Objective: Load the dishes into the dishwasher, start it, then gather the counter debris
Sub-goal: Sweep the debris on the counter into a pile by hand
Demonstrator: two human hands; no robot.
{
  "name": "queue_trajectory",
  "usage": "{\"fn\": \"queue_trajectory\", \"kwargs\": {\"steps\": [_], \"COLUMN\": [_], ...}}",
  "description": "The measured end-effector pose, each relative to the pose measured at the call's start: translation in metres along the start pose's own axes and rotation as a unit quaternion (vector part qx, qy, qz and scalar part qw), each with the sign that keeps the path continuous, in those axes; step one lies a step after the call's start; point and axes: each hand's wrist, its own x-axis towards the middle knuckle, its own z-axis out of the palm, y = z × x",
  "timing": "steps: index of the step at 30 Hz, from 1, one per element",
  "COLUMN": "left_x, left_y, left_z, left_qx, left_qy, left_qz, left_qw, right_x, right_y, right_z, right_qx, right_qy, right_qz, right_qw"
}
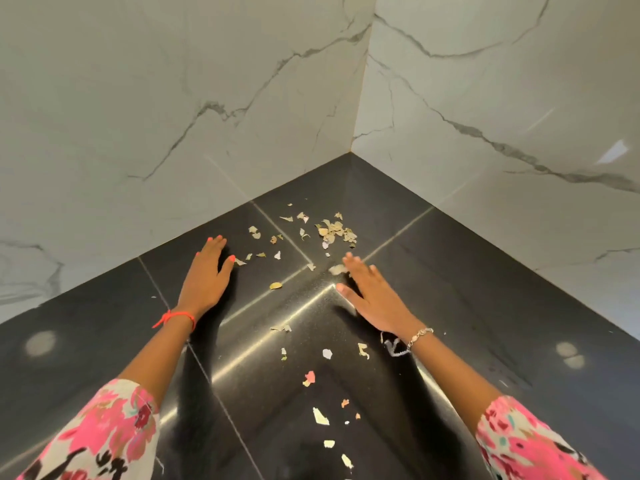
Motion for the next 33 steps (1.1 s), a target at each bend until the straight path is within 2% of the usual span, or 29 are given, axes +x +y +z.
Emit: {"fn": "queue_trajectory", "kwargs": {"steps": [3, 5, 8, 12, 15, 17, 19, 21, 22, 24, 25, 27, 29, 33], "left_x": [-0.002, 0.001, 0.002, 0.004, 0.005, 0.006, 0.005, 0.004, 0.004, 0.005, 0.006, 0.006, 0.006, 0.007], "left_y": [-0.006, -0.006, -0.008, -0.009, -0.009, -0.009, -0.009, -0.009, -0.008, -0.008, -0.009, -0.009, -0.011, -0.013], "left_z": [0.003, 0.005, 0.007, 0.010, 0.012, 0.011, 0.011, 0.011, 0.012, 0.011, 0.012, 0.013, 0.014, 0.014], "left_qx": [0.034, 0.034, 0.019, 0.025, 0.043, 0.054, 0.067, 0.080, 0.082, 0.084, 0.088, 0.100, 0.102, 0.104], "left_qy": [0.005, 0.019, 0.034, 0.053, 0.063, 0.070, 0.069, 0.068, 0.070, 0.075, 0.075, 0.074, 0.074, 0.075], "left_qz": [-0.006, -0.012, -0.021, -0.021, -0.022, -0.025, -0.032, -0.040, -0.044, -0.054, -0.057, -0.057, -0.056, -0.056], "left_qw": [0.999, 0.999, 0.999, 0.998, 0.997, 0.996, 0.995, 0.994, 0.993, 0.992, 0.992, 0.991, 0.990, 0.990], "right_x": [0.020, 0.049, 0.087, 0.096, 0.085, 0.094, 0.117, 0.139, 0.144, 0.149, 0.151, 0.160, 0.183, 0.226], "right_y": [-0.008, 0.007, 0.029, 0.019, 0.008, 0.010, 0.022, 0.031, 0.031, 0.022, 0.016, 0.007, 0.006, 0.003], "right_z": [-0.013, -0.020, -0.018, 0.004, 0.007, -0.003, -0.012, -0.013, -0.010, 0.000, 0.003, 0.002, -0.003, 0.005], "right_qx": [0.090, 0.073, 0.013, -0.121, -0.020, 0.048, 0.031, -0.006, -0.049, -0.106, -0.087, -0.008, 0.009, -0.077], "right_qy": [0.017, 0.044, 0.012, -0.015, -0.028, 0.011, 0.046, 0.024, 0.008, -0.022, -0.036, -0.050, -0.036, -0.040], "right_qz": [0.003, 0.037, 0.080, 0.004, -0.057, -0.050, -0.011, 0.029, 0.022, -0.046, -0.086, -0.112, -0.086, -0.047], "right_qw": [0.996, 0.996, 0.997, 0.993, 0.998, 0.998, 0.998, 0.999, 0.999, 0.993, 0.992, 0.992, 0.996, 0.995]}}
